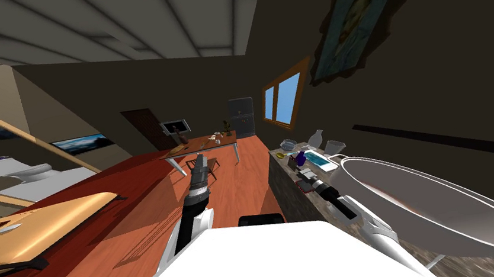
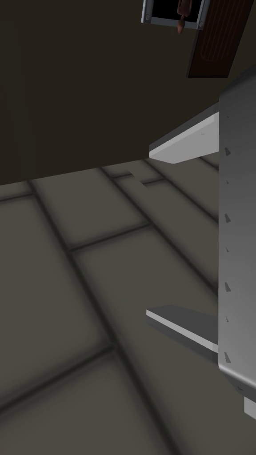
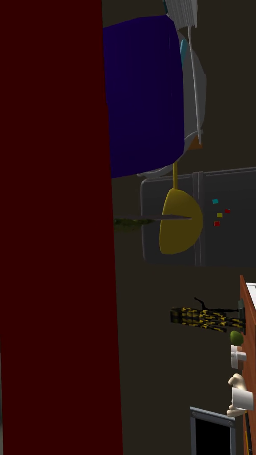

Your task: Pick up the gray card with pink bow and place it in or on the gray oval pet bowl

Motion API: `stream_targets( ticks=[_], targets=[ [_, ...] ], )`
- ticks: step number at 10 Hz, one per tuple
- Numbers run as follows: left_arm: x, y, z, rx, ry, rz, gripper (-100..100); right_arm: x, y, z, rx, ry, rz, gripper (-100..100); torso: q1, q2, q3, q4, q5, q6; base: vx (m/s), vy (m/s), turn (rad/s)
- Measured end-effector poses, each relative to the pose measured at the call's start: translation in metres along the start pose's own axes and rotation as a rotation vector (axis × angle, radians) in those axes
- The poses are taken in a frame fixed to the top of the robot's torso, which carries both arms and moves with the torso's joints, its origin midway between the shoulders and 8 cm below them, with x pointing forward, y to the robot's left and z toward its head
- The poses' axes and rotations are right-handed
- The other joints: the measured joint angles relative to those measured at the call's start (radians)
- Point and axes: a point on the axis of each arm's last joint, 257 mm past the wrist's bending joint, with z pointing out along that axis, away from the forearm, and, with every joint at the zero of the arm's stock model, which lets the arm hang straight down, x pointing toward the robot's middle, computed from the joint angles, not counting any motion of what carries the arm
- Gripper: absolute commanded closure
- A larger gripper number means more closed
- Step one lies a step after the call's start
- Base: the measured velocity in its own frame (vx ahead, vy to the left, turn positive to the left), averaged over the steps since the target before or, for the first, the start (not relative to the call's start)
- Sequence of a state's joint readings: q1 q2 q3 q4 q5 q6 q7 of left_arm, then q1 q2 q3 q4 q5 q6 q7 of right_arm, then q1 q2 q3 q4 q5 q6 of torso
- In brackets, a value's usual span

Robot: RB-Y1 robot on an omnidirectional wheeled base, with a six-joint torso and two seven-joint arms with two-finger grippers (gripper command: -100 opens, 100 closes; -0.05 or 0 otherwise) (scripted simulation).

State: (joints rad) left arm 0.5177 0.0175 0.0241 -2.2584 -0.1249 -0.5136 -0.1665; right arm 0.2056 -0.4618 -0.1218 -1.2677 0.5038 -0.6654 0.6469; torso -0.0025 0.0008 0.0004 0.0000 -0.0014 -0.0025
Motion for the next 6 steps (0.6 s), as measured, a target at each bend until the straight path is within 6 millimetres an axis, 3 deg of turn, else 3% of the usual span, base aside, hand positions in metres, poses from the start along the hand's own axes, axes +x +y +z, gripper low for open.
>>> stream_targets(
  ticks=[1, 2, 3, 4, 6],
  targets=[
    [0.000, 0.000, 0.000, 0.000, 0.000, 0.000, 0, 0.000, 0.000, 0.000, 0.000, 0.000, 0.000, 0, 0.000, 0.000, 0.000, 0.000, 0.000, 0.000, 0.000, 0.000, 0.000],
    [0.000, 0.000, 0.000, 0.000, 0.000, 0.000, 0, 0.000, 0.000, 0.000, 0.000, 0.000, 0.000, 100, 0.000, 0.000, 0.000, 0.000, 0.000, 0.000, 0.000, 0.000, 0.000],
    [0.000, 0.000, 0.000, 0.000, 0.000, 0.000, 0, 0.000, 0.000, 0.000, 0.000, 0.000, 0.001, 0, 0.000, 0.000, 0.000, 0.000, 0.000, 0.000, 0.000, 0.000, 0.000],
    [0.000, 0.000, 0.000, 0.000, 0.000, 0.000, 0, 0.000, 0.000, 0.000, 0.000, 0.000, 0.001, 100, 0.000, 0.000, 0.000, 0.000, 0.000, 0.000, -0.098, 0.094, 0.109],
    [0.000, 0.000, 0.000, 0.000, 0.000, 0.000, 0, -0.015, -0.010, -0.002, 0.000, -0.008, -0.008, 100, 0.013, 0.013, 0.007, 0.001, 0.002, -0.001, -0.235, 0.180, 0.105]
  ],
)
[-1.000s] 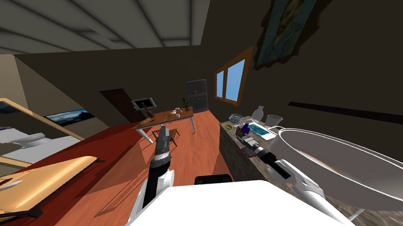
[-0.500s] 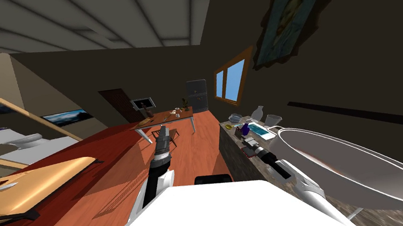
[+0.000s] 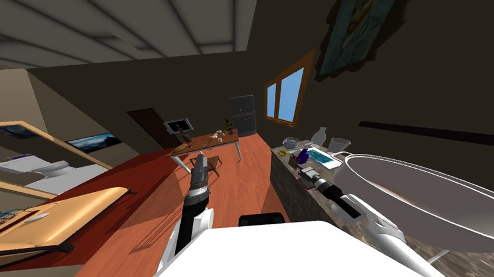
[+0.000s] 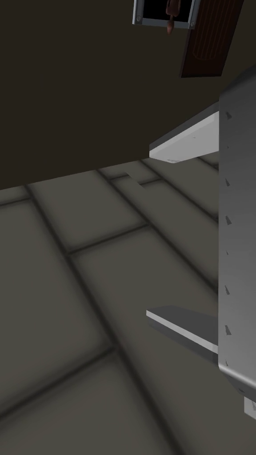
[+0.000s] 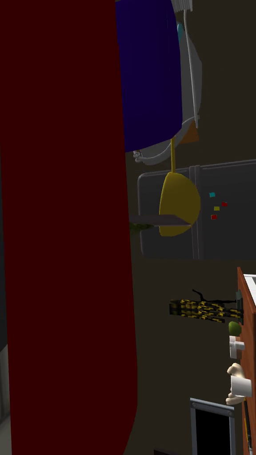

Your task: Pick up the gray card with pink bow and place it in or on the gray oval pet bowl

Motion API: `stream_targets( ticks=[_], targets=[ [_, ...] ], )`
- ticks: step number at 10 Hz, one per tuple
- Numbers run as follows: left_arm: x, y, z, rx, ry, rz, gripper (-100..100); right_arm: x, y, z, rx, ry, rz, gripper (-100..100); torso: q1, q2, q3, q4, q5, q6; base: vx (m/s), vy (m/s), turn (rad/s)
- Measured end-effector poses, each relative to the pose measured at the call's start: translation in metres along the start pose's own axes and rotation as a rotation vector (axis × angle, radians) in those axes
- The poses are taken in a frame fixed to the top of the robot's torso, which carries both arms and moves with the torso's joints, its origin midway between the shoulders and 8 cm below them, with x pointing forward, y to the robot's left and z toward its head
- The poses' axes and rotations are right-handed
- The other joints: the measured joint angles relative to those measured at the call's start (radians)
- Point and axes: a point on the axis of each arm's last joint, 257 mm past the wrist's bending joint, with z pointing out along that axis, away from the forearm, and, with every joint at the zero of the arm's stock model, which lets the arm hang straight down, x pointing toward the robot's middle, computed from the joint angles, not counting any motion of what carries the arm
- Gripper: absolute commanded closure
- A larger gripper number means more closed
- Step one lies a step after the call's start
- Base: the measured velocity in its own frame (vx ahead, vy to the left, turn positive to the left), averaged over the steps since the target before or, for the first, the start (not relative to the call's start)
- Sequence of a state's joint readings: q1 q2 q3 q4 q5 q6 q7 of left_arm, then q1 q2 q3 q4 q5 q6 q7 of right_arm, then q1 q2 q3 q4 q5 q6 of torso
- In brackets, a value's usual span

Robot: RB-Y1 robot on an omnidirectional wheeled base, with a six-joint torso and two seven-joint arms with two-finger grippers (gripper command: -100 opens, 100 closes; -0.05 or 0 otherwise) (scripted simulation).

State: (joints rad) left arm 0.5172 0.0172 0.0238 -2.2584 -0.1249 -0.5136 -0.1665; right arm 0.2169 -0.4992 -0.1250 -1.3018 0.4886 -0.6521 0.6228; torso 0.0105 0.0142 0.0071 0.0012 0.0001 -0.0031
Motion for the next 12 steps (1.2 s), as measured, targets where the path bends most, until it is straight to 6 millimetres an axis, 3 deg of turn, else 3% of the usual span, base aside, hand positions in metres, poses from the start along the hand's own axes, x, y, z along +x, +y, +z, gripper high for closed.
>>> stream_targets(
  ticks=[5, 12],
  targets=[
    [0.000, 0.000, 0.000, 0.000, 0.000, 0.000, 0, -0.027, -0.041, -0.011, 0.000, 0.018, -0.006, 100, 0.000, -0.001, 0.000, 0.000, 0.001, 0.001, -0.167, 0.157, 0.126],
    [0.000, 0.000, 0.000, 0.000, 0.000, 0.000, 0, -0.068, -0.091, -0.019, 0.006, 0.066, -0.002, 100, -0.004, -0.007, -0.004, -0.001, -0.001, 0.000, -0.095, 0.098, 0.110]
  ],
)
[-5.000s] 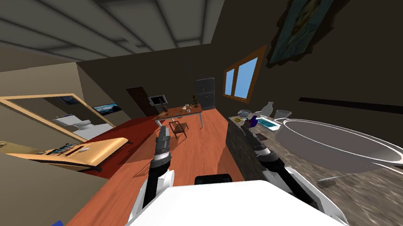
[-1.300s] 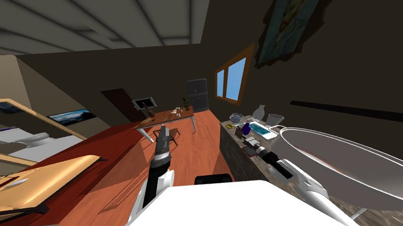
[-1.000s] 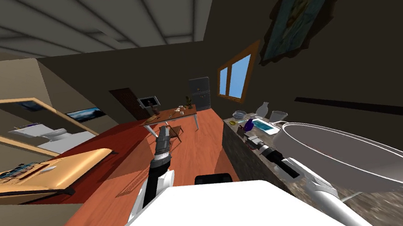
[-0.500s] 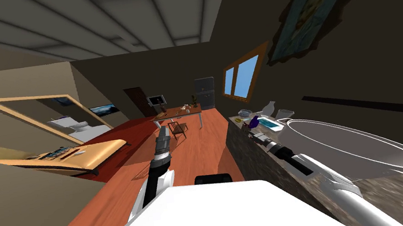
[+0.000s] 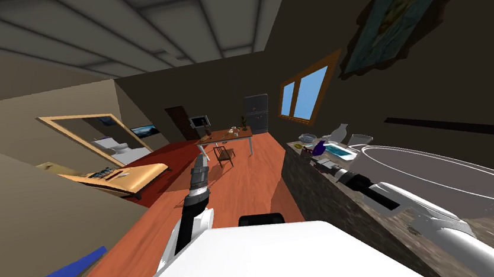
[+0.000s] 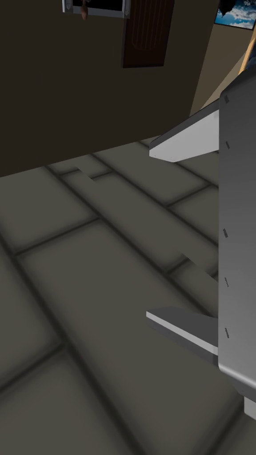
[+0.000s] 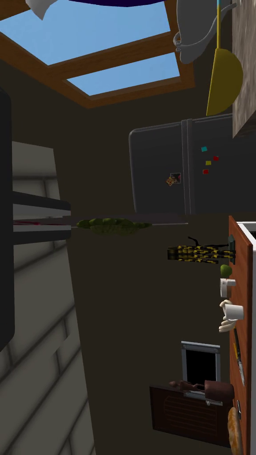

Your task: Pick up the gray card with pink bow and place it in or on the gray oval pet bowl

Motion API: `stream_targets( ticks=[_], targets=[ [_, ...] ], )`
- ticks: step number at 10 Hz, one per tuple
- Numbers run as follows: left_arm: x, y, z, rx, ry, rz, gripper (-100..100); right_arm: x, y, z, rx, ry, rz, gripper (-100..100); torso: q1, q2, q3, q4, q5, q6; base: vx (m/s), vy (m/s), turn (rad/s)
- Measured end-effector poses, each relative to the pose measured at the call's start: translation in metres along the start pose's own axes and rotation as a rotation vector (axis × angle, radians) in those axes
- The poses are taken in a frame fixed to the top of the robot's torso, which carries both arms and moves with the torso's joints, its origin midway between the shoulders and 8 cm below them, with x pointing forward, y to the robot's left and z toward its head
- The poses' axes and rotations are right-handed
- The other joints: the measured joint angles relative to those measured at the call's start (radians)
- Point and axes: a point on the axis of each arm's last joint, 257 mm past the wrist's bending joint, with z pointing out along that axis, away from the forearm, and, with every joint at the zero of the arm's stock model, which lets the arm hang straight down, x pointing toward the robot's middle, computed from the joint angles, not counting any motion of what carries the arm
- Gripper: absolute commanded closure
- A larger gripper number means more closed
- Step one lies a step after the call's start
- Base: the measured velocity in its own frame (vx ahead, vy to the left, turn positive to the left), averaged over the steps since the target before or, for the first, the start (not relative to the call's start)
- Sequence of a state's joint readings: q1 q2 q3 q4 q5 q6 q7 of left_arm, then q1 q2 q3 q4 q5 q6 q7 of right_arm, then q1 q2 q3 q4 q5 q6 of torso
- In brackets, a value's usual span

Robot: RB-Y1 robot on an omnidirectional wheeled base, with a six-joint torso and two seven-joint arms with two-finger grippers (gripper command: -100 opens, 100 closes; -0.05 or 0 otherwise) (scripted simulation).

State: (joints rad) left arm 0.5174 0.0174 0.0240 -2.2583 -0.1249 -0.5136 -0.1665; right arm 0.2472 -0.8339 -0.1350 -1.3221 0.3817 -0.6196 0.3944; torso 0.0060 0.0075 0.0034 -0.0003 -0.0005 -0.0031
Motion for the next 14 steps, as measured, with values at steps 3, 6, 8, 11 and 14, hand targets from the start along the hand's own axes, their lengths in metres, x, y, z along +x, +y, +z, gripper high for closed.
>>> stream_targets(
  ticks=[3, 6, 8, 11, 14],
  targets=[
    [0.000, 0.000, 0.000, 0.000, 0.000, 0.000, 0, -0.013, -0.018, -0.004, 0.000, 0.024, -0.005, 100, -0.005, -0.003, -0.002, -0.001, -0.001, 0.002, -0.035, 0.060, 0.097],
    [0.000, 0.000, 0.000, 0.000, 0.000, 0.000, 0, -0.030, -0.035, -0.007, 0.005, 0.052, -0.006, 100, -0.006, -0.005, -0.003, -0.001, -0.001, 0.001, -0.020, 0.045, 0.113],
    [0.000, 0.000, 0.000, 0.000, 0.000, 0.000, 0, -0.041, -0.047, -0.010, 0.011, 0.075, -0.002, 100, -0.006, -0.006, -0.003, -0.001, -0.001, 0.002, -0.005, 0.032, 0.093],
    [0.000, 0.000, 0.000, 0.000, 0.000, 0.000, 0, -0.056, -0.063, -0.012, 0.021, 0.109, -0.005, 100, -0.008, -0.008, -0.005, -0.002, -0.001, 0.001, 0.011, 0.011, 0.072],
    [0.000, 0.000, 0.000, 0.000, 0.000, 0.000, 0, -0.068, -0.080, -0.017, 0.036, 0.148, -0.001, 100, -0.010, -0.010, -0.006, -0.003, -0.002, 0.002, 0.033, -0.015, 0.103]
  ],
)
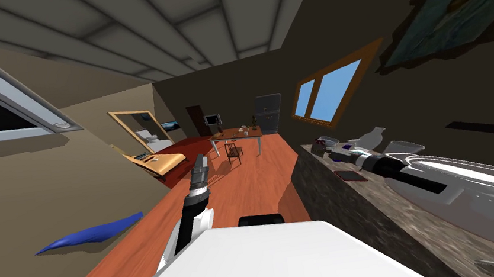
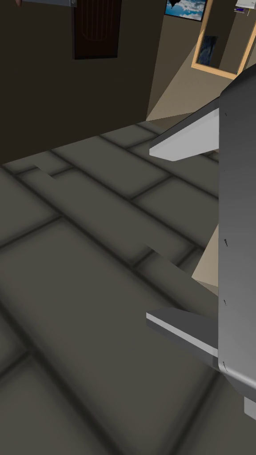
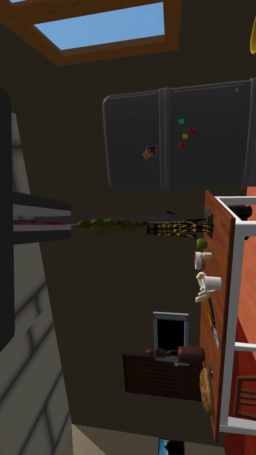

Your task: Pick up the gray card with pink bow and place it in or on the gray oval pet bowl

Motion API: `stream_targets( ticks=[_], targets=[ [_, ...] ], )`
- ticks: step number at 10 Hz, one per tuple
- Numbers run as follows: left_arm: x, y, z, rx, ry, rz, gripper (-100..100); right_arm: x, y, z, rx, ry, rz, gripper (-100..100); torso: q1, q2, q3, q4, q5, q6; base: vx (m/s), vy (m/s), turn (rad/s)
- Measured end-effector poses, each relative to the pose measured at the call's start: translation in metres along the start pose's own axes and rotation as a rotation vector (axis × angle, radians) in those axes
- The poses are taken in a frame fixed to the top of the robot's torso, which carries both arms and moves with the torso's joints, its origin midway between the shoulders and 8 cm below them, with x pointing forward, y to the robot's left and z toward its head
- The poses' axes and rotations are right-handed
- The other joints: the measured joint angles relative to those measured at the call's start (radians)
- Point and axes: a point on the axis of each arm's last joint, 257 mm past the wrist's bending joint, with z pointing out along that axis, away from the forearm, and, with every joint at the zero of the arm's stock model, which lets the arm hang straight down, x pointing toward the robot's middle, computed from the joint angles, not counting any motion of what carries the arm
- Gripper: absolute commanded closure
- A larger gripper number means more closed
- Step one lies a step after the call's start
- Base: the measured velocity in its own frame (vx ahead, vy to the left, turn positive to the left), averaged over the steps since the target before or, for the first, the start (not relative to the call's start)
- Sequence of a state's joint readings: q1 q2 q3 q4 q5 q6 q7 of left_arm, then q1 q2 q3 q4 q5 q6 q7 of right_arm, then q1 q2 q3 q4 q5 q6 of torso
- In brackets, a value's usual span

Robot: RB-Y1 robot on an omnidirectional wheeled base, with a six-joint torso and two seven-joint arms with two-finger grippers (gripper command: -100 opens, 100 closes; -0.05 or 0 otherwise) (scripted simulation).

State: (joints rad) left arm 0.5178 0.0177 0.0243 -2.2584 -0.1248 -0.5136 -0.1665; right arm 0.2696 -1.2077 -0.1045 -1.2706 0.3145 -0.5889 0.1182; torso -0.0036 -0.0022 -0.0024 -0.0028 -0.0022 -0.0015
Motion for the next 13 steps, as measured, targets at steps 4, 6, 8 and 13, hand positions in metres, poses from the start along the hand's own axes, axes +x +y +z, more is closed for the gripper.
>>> stream_targets(
  ticks=[4, 6, 8, 13],
  targets=[
    [0.000, 0.000, 0.000, 0.000, 0.000, 0.000, 0, -0.017, -0.021, -0.007, 0.021, 0.059, 0.000, 100, -0.004, -0.003, -0.002, -0.001, -0.001, 0.001, 0.067, -0.060, 0.085],
    [0.000, 0.000, 0.000, 0.000, 0.000, 0.000, 0, -0.020, -0.034, -0.013, 0.039, 0.102, -0.001, 100, -0.006, -0.004, -0.002, -0.001, -0.001, 0.001, 0.109, -0.116, 0.107],
    [0.000, 0.000, 0.000, 0.000, 0.000, 0.000, 0, -0.022, -0.044, -0.017, 0.059, 0.141, 0.006, 100, -0.007, -0.006, -0.004, -0.002, -0.002, 0.002, 0.104, -0.099, 0.039],
    [0.000, 0.000, 0.000, 0.000, 0.000, 0.001, 0, -0.005, -0.079, -0.043, 0.131, 0.276, 0.042, 100, -0.018, -0.012, -0.008, -0.004, -0.006, 0.003, 0.155, -0.200, 0.045]
  ],
)
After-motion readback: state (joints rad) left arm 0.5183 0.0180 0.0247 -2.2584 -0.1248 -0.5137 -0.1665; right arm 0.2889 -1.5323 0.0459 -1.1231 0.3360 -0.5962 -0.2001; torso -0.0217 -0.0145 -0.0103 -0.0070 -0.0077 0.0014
